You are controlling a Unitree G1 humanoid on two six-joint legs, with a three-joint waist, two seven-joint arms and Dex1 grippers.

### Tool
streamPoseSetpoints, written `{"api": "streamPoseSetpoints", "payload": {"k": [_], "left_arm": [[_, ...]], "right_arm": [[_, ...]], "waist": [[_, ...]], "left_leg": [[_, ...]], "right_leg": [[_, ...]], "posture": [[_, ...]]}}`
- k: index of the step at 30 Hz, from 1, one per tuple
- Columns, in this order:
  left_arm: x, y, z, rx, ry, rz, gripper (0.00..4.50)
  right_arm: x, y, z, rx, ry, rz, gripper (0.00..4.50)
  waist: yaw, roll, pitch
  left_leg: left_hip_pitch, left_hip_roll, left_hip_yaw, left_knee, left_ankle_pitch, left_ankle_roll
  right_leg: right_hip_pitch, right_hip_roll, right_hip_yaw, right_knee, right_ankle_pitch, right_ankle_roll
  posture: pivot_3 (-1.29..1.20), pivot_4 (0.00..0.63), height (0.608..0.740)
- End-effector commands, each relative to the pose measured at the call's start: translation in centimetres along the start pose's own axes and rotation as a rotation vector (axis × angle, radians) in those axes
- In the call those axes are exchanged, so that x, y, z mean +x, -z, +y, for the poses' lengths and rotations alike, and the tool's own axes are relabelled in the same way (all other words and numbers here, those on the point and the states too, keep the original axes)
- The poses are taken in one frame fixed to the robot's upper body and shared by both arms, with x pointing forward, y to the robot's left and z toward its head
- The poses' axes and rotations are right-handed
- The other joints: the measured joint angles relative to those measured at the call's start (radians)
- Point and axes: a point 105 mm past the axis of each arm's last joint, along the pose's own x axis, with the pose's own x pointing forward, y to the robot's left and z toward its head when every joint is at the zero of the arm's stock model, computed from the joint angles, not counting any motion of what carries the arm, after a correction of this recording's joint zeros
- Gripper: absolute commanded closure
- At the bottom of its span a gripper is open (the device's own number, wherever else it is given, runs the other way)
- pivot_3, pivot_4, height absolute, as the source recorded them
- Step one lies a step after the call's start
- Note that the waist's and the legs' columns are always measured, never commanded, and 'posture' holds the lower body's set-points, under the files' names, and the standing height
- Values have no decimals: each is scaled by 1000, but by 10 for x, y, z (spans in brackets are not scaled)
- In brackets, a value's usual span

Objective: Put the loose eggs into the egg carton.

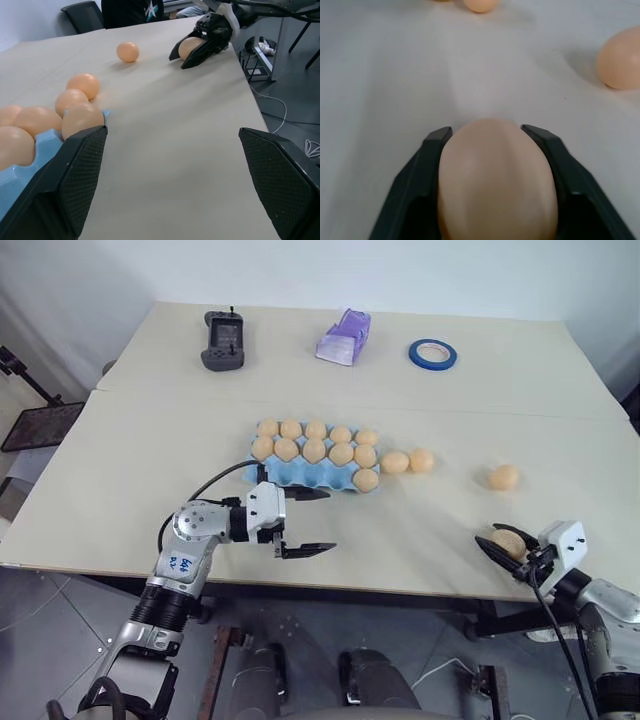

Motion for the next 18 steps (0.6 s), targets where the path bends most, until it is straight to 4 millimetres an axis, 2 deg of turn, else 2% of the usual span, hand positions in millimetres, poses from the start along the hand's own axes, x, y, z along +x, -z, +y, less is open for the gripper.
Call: {"api": "streamPoseSetpoints", "payload": {"k": [1,5,9,13,18], "left_arm": [[-7,-8,4,39,-33,-6,0],[-25,-3,8,15,-108,19,0],[-52,6,8,-12,-201,69,0],[-68,11,6,-32,-266,93,0],[-80,11,6,-37,-340,108,0]], "right_arm": [[13,-22,15,-54,-68,-58,2781],[41,-64,44,-55,-172,-183,2781],[87,-120,80,-47,-287,-307,2781],[125,-133,106,-100,-333,-259,2781],[163,-141,124,-117,-357,-238,2781]], "waist": [[-1,0,0],[-6,0,0],[-11,0,0],[0,0,0],[10,0,0]], "left_leg": [[0,0,0,0,0,0],[0,1,0,-1,0,0],[0,1,0,-1,0,-1],[-1,1,0,-3,0,-2],[-12,0,0,-4,0,-2]], "right_leg": [[0,0,0,0,0,0],[-1,0,0,0,0,0],[-2,0,0,1,0,0],[-5,-1,0,2,-1,-2],[-14,-4,-2,1,-1,-3]], "posture": [[0,150,740],[0,150,740],[0,150,740],[0,150,740],[0,150,740]]}}
